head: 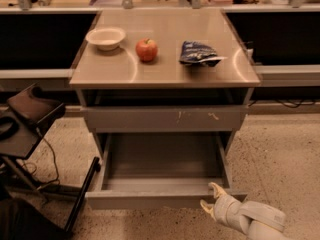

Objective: Open middle drawer

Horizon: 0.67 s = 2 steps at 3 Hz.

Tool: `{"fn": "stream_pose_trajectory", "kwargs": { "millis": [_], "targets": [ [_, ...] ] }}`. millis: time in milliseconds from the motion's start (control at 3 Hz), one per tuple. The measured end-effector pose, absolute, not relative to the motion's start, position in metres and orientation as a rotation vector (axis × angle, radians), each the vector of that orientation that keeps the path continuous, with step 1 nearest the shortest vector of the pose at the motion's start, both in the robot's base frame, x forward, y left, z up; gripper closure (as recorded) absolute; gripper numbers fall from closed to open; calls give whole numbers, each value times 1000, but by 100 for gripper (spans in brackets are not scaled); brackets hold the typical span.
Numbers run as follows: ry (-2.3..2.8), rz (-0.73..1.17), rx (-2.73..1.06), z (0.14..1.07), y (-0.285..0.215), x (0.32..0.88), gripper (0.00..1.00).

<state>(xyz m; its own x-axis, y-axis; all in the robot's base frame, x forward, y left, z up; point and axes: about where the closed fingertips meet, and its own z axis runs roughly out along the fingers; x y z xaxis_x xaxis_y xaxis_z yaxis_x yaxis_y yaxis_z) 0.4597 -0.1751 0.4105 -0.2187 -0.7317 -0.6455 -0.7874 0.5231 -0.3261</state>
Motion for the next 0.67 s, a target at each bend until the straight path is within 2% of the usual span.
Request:
{"fn": "stream_pose_trajectory", "kwargs": {
  "millis": [667],
  "targets": [
    [1970, 95, -1226, 411, -176, 454, 100]
  ]
}}
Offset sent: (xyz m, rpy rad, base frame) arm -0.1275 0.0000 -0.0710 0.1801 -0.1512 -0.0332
